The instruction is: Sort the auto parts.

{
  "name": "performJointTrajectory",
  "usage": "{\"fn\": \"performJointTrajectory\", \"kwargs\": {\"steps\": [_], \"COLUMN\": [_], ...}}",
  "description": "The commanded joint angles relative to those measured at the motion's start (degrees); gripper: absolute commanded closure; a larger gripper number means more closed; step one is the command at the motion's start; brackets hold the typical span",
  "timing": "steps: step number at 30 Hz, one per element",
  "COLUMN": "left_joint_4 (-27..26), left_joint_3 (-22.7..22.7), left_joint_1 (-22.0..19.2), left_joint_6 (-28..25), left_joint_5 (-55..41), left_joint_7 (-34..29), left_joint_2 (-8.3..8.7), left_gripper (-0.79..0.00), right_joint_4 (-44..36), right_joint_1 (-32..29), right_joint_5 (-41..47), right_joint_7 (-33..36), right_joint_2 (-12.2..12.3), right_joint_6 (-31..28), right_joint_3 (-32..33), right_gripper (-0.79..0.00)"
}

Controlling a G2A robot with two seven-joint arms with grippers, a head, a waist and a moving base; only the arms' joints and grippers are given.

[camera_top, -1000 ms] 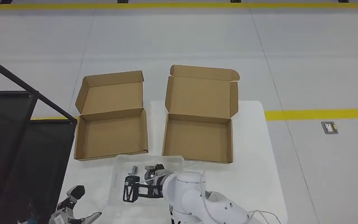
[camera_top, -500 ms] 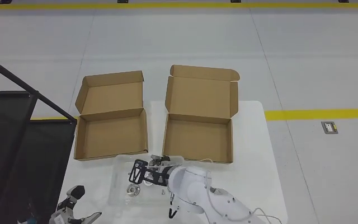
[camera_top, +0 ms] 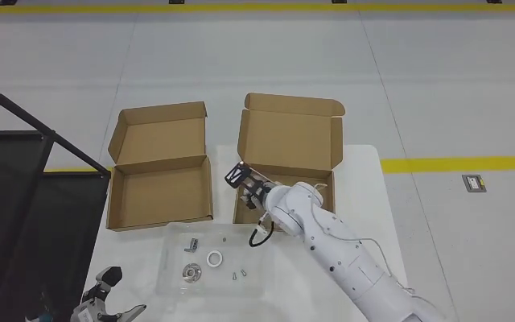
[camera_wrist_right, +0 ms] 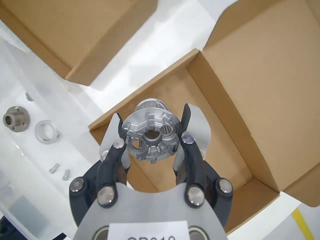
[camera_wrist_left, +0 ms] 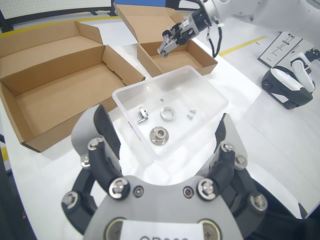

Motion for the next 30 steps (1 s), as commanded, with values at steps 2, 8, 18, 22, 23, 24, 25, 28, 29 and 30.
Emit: {"fn": "performJointTrajectory", "kwargs": {"steps": [2,8,18,22,23,24,25,28,29,30], "left_joint_4": [0.0,0.0,0.0,0.0,0.0,0.0,0.0,0.0,0.0,0.0], "left_joint_3": [0.0,0.0,0.0,0.0,0.0,0.0,0.0,0.0,0.0,0.0], "left_joint_1": [0.0,0.0,0.0,0.0,0.0,0.0,0.0,0.0,0.0,0.0], "left_joint_6": [0.0,0.0,0.0,0.0,0.0,0.0,0.0,0.0,0.0,0.0], "left_joint_5": [0.0,0.0,0.0,0.0,0.0,0.0,0.0,0.0,0.0,0.0], "left_joint_7": [0.0,0.0,0.0,0.0,0.0,0.0,0.0,0.0,0.0,0.0], "left_joint_2": [0.0,0.0,0.0,0.0,0.0,0.0,0.0,0.0,0.0,0.0], "left_gripper": [-0.785,-0.785,-0.785,-0.785,-0.785,-0.785,-0.785,-0.785,-0.785,-0.785], "right_joint_4": [8.8,21.3,33.6,36.6,37.2,37.8,38.3,39.3,39.3,39.4], "right_joint_1": [3.8,9.0,13.1,14.0,14.2,14.4,14.6,14.9,15.0,15.1], "right_joint_5": [2.1,4.6,6.9,7.5,7.5,7.6,7.6,7.7,7.8,7.7], "right_joint_7": [-1.2,-3.9,-7.0,-8.1,-8.2,-8.4,-8.6,-9.8,-10.3,-10.8], "right_joint_2": [-1.8,-5.2,-10.0,-11.2,-11.5,-11.7,-11.9,-12.4,-12.5,-12.6], "right_joint_6": [0.1,0.9,1.0,0.2,-0.1,-0.2,-0.3,-0.8,-1.4,-1.8], "right_joint_3": [-1.6,-4.3,-7.1,-7.4,-7.4,-7.5,-7.5,-7.5,-7.5,-7.5], "right_gripper": [0.0,0.0,-0.212,-0.646,-0.683,-0.705,-0.736,-0.776,-0.785,-0.785]}}
